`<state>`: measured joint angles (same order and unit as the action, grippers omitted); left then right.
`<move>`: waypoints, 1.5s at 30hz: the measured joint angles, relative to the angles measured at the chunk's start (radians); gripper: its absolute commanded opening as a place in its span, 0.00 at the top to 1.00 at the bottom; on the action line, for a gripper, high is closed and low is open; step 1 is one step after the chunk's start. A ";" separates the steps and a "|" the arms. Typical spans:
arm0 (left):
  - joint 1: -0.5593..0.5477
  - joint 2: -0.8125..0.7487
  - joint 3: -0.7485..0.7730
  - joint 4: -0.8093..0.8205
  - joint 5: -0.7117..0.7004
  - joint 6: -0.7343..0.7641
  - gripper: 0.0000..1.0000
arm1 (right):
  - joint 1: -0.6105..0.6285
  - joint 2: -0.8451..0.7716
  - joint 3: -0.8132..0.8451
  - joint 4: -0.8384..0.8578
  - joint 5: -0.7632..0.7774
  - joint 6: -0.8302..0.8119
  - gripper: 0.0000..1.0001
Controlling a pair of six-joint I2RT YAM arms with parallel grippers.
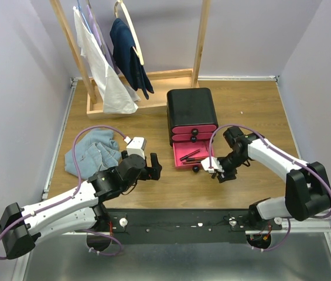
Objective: Organize the makeup
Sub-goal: Pick up the lipstick at the center of the board.
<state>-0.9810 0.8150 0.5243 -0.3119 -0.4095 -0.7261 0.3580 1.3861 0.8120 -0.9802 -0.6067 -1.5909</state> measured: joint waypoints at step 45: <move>0.026 0.047 -0.005 0.037 0.036 0.008 0.01 | 0.000 0.032 -0.043 0.111 0.098 0.012 0.99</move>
<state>-0.9546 0.8623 0.5190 -0.2745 -0.3737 -0.7177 0.3580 1.4178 0.7685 -0.8688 -0.5083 -1.5787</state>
